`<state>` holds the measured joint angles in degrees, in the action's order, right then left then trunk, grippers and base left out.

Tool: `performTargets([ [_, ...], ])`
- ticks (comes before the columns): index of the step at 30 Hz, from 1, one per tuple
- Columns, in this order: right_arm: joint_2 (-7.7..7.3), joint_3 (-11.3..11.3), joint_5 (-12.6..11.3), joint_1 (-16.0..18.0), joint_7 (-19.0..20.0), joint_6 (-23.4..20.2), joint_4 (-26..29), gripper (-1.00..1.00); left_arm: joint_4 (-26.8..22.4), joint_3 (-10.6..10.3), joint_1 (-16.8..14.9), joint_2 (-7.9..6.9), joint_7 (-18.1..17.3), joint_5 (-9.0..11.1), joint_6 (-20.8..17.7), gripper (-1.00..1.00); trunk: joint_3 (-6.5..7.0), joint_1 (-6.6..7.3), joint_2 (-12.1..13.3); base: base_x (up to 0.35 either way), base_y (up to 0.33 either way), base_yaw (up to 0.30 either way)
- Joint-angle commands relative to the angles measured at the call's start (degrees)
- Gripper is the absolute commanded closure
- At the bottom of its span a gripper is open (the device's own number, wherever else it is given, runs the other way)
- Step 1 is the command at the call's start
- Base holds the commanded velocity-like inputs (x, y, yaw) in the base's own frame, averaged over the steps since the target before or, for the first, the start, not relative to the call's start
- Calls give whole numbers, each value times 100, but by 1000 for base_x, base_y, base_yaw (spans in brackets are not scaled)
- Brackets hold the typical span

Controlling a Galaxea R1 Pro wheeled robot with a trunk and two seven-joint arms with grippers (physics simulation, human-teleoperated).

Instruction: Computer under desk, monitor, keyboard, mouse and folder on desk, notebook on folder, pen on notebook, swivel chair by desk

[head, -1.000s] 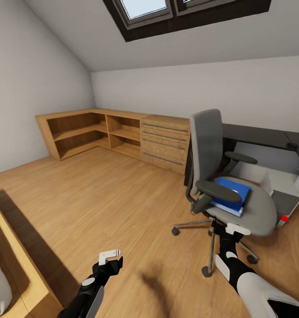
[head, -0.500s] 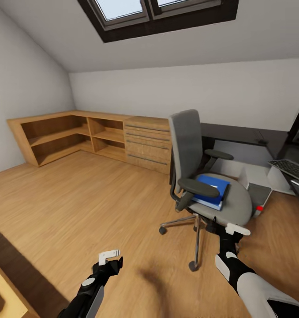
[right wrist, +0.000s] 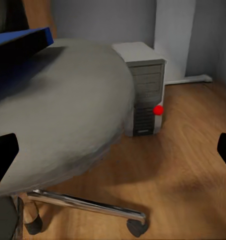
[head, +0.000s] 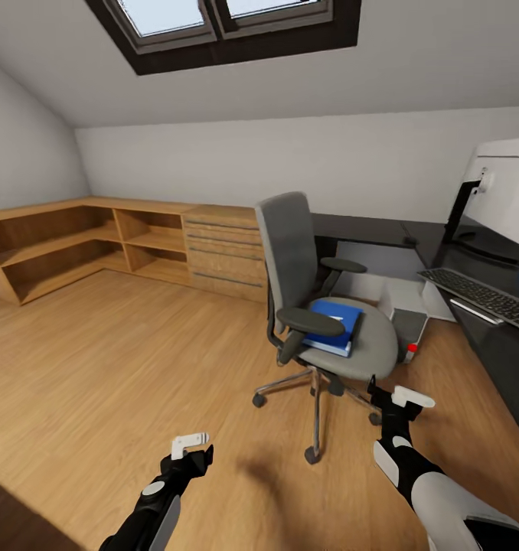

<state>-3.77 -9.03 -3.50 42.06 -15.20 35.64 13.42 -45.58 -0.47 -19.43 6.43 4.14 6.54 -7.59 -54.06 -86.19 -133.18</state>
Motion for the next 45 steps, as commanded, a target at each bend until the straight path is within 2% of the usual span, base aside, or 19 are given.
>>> performTargets([
  [1,1,16,-37,5,-1,22,-6,-100,-13,-6,0,-1,26,61,-32,-100,-1,1,-2,0,0,-238],
  [9,7,16,-37,4,-1,22,-6,-100,-13,-6,0,0,26,65,-32,-100,18,1,-2,0,0,-134],
  [34,25,8,-54,4,3,-51,1,-100,63,-10,0,8,17,59,-31,-100,20,1,-2,3,2,-4],
  [40,20,1,-137,4,22,-55,2,-100,66,-9,0,8,17,60,-26,-100,20,1,-2,144,118,0],
  [45,14,-1,-311,4,31,-55,3,-100,66,-10,0,8,17,59,-24,-100,20,1,-2,223,192,0],
])
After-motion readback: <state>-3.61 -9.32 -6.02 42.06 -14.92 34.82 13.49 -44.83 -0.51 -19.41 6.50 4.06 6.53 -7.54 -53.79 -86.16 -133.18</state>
